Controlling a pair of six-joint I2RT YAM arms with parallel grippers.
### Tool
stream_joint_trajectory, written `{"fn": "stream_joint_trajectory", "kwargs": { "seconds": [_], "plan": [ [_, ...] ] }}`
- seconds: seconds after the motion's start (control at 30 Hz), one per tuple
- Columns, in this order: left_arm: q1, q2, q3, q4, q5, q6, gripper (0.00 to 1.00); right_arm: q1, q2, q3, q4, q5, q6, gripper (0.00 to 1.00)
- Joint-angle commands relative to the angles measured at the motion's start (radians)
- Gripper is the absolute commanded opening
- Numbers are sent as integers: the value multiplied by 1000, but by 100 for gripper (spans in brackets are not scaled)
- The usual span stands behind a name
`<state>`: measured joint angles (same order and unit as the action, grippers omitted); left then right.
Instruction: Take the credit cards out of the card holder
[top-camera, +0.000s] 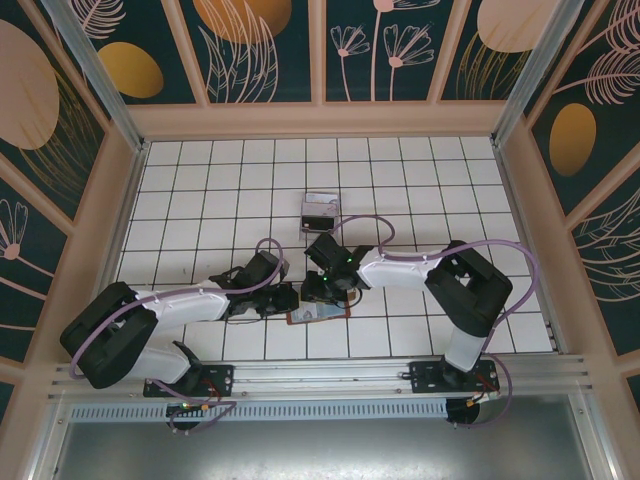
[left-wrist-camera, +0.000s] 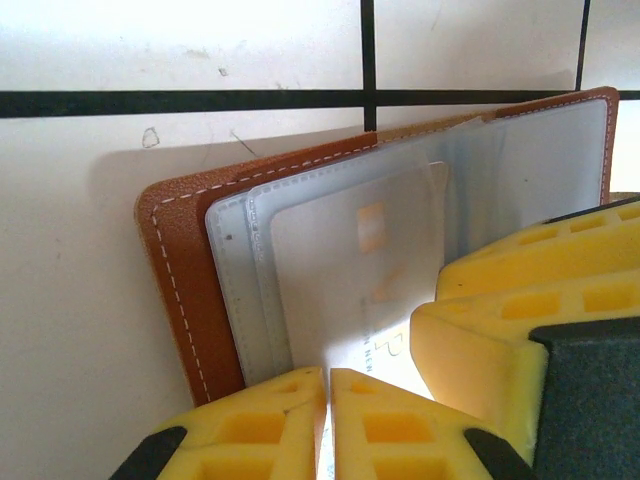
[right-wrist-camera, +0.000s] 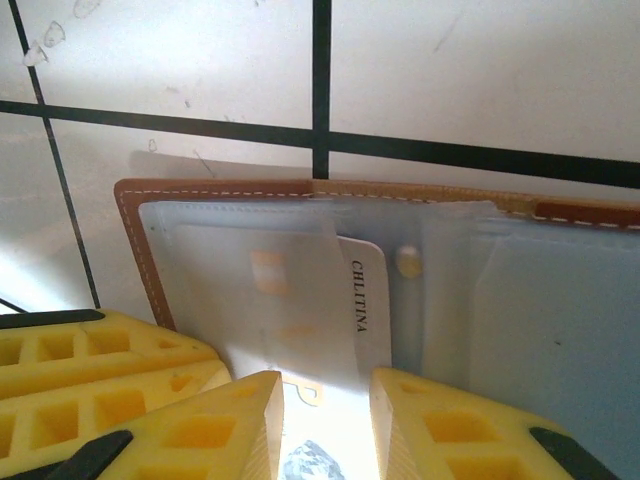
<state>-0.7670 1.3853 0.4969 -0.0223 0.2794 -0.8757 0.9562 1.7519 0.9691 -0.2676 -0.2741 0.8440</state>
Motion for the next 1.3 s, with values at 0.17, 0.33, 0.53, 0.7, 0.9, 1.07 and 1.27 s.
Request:
{"fn": "stream_joint_trajectory", "kwargs": {
  "seconds": [0.17,0.33,0.53,0.7,0.9,1.07,1.27],
  "plan": [
    [-3,29,-6,-124,-63,27,19,-20,-8,-57,-47,67,-3,29],
    [-3,23,-2,-126,-64,24,25,-22,-12,-61,-51,78,-2,29],
    [-2,30,1,-131,-65,27,26,-24,-12,-67,-59,93,-3,26],
    [-3,32,3,-131,-68,26,24,-25,-17,-80,-43,84,1,20],
    [-3,44,-2,-128,-71,28,17,-31,-23,-102,-25,78,6,16],
    [-3,58,-3,-135,-78,30,12,-36,-32,-114,-16,76,13,15],
    [-3,69,3,-159,-99,33,12,-51,-58,-154,31,56,31,15]
  ]
}}
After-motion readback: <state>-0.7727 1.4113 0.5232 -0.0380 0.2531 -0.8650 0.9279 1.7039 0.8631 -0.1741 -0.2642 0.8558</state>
